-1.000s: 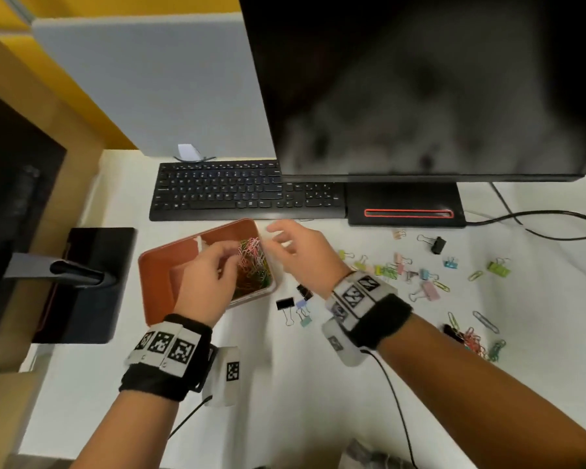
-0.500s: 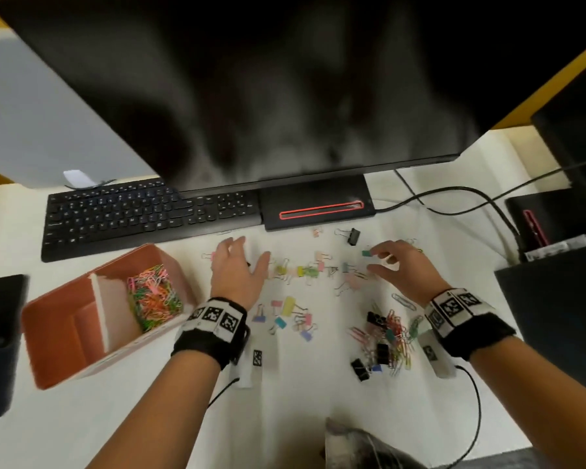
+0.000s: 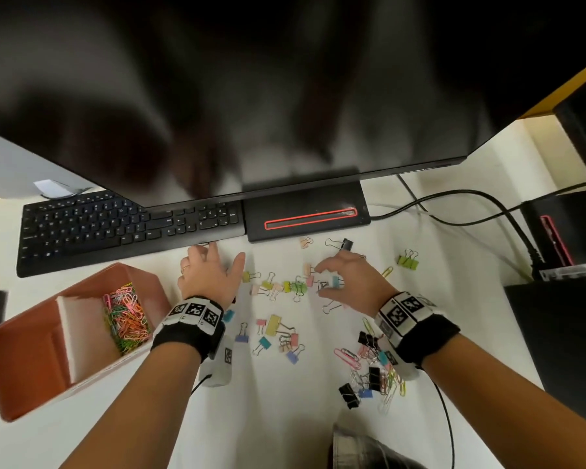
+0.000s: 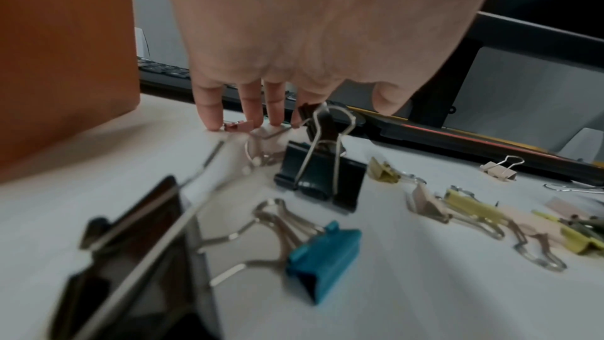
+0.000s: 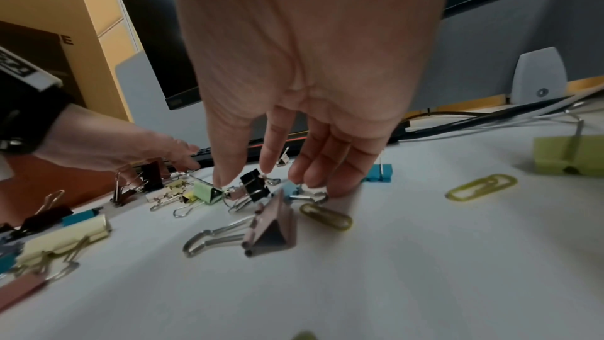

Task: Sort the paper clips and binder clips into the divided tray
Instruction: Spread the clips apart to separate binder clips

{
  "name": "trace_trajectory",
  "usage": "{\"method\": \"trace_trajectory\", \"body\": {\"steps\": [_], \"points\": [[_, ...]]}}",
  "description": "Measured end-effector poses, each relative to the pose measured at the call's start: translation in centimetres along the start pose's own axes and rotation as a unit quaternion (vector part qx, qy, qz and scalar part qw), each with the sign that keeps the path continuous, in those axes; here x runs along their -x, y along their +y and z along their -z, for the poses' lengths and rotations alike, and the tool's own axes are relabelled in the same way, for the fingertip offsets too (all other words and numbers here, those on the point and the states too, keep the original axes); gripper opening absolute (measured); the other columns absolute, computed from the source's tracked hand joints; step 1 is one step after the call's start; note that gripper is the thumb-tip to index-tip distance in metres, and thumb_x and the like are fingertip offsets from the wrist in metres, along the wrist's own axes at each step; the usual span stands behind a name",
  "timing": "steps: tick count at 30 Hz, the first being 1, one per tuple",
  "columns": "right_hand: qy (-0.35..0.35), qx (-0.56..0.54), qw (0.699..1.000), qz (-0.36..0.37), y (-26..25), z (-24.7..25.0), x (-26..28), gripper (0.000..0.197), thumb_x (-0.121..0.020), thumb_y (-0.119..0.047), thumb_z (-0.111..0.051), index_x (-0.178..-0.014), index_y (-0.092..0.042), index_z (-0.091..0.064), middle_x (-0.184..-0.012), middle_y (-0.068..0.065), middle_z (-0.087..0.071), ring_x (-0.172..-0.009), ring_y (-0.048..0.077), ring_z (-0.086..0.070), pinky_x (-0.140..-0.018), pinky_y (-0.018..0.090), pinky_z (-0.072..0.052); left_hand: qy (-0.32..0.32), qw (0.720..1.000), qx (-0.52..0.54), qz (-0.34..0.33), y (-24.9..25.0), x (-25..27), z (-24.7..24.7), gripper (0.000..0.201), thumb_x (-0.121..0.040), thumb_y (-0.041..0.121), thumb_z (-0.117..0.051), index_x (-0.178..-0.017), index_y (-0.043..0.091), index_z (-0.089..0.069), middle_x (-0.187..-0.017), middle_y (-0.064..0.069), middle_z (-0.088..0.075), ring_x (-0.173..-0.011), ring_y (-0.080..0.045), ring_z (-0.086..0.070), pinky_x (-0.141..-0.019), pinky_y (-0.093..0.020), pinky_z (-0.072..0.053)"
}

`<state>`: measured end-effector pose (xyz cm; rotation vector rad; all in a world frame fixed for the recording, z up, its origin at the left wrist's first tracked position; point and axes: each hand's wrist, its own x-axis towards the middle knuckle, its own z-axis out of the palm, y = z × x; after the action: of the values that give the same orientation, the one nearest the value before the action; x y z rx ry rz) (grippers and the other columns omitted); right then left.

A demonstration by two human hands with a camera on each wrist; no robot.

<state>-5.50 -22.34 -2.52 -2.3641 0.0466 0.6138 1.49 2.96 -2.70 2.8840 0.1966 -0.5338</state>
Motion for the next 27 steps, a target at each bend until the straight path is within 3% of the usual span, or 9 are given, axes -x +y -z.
{"method": "trace_trajectory", "body": {"steps": [6, 10, 14, 17, 19, 20, 22, 24, 27], "points": [[-0.022, 0.005, 1.0, 0.008, 0.1, -0.1, 0.2, 0.041, -0.077, -0.023, -0.071, -0.115, -0.026, -0.059, -0.109, -0.003, -0.053, -0.108, 0.015, -0.048, -0.096, 0.032, -0.042, 0.001, 0.999, -0.009, -0.035, -0.1, 1.0, 0.2, 0.049, -0.091, 0.046, -0.035, -0.125, 0.013, -0.047, -0.134, -0.009, -0.036, -0.12, -0.031, -0.037, -0.097, -0.047, -0.037], [-0.02, 0.004, 1.0, -0.004, -0.1, -0.5, 0.2, 0.034, -0.08, -0.007, -0.065, -0.111, -0.019, -0.062, -0.107, 0.002, -0.055, -0.104, 0.018, -0.054, -0.096, 0.034, -0.046, -0.016, 0.993, 0.048, -0.104, -0.9, 1.7, -0.4, 0.031, -0.095, 0.019, -0.036, -0.107, 0.006, -0.061, -0.132, -0.008, -0.048, -0.112, -0.031, -0.049, -0.1, -0.044, -0.04], [0.001, -0.011, 1.0, -0.012, 0.2, 0.0, 0.9, 0.024, -0.08, -0.012, -0.067, -0.103, -0.017, -0.067, -0.102, 0.001, -0.058, -0.093, 0.015, -0.058, -0.091, 0.032, -0.049, -0.022, 0.995, -0.003, -0.098, -0.5, 0.9, 0.6, 0.024, -0.091, 0.009, -0.037, -0.081, 0.006, -0.059, -0.107, -0.014, -0.055, -0.079, -0.029, -0.057, -0.076, -0.038, -0.049], [0.074, -0.036, 0.996, -0.018, 0.8, 1.1, 1.9, 0.02, -0.081, -0.016, -0.068, -0.101, -0.02, -0.068, -0.098, -0.002, -0.058, -0.085, 0.008, -0.057, -0.084, 0.023, -0.049, -0.039, 0.995, -0.032, -0.089, 0.1, 0.4, 1.3, 0.017, -0.082, 0.002, -0.047, -0.073, 0.011, -0.058, -0.101, -0.012, -0.055, -0.077, -0.029, -0.054, -0.07, -0.034, -0.047], [0.112, -0.041, 0.992, -0.029, 1.5, 2.1, 2.5, 0.022, -0.081, -0.011, -0.066, -0.102, -0.017, -0.068, -0.097, 0.0, -0.057, -0.082, 0.011, -0.058, -0.082, 0.024, -0.051, -0.053, 0.993, -0.052, -0.087, 0.4, 0.3, 1.2, 0.022, -0.073, -0.006, -0.046, -0.065, 0.013, -0.051, -0.097, -0.012, -0.053, -0.077, -0.028, -0.05, -0.066, -0.033, -0.045], [0.119, -0.038, 0.991, -0.036, 2.0, 2.5, 2.8, 0.023, -0.08, -0.009, -0.066, -0.102, -0.015, -0.067, -0.095, 0.001, -0.055, -0.08, 0.012, -0.057, -0.083, 0.027, -0.051, -0.05, 0.994, -0.049, -0.085, 0.4, 0.3, 1.0, 0.023, -0.071, -0.008, -0.045, -0.067, 0.013, -0.051, -0.095, -0.011, -0.053, -0.079, -0.028, -0.05, -0.067, -0.034, -0.045], [0.123, -0.023, 0.991, -0.046, 3.0, 3.0, 3.3, 0.025, -0.079, -0.008, -0.067, -0.102, -0.016, -0.067, -0.092, -0.001, -0.052, -0.079, 0.014, -0.055, -0.085, 0.032, -0.051, -0.027, 0.997, -0.011, -0.07, 0.4, 0.3, 0.7, 0.022, -0.079, -0.004, -0.046, -0.087, 0.013, -0.057, -0.094, -0.009, -0.058, -0.091, -0.031, -0.052, -0.074, -0.039, -0.047], [0.135, 0.011, 0.99, -0.039, 3.4, 2.9, 3.8, 0.029, -0.076, -0.019, -0.071, -0.104, -0.021, -0.066, -0.095, -0.004, -0.054, -0.084, 0.015, -0.055, -0.087, 0.035, -0.049, -0.009, 0.999, 0.022, -0.048, 0.3, 0.3, 0.3, 0.024, -0.087, 0.007, -0.048, -0.108, 0.017, -0.053, -0.095, -0.005, -0.065, -0.101, -0.03, -0.05, -0.08, -0.042, -0.047], [0.077, 0.105, 0.991, 0.004, 2.2, 1.5, 4.1, 0.036, -0.074, -0.038, -0.07, -0.108, -0.03, -0.062, -0.108, -0.007, -0.061, -0.1, 0.015, -0.055, -0.093, 0.04, -0.044, -0.004, 0.999, 0.001, -0.044, 0.3, 0.3, 0.1, 0.023, -0.088, 0.015, -0.047, -0.107, 0.022, -0.057, -0.094, -0.004, -0.067, -0.106, -0.029, -0.047, -0.084, -0.041, -0.043]]}}
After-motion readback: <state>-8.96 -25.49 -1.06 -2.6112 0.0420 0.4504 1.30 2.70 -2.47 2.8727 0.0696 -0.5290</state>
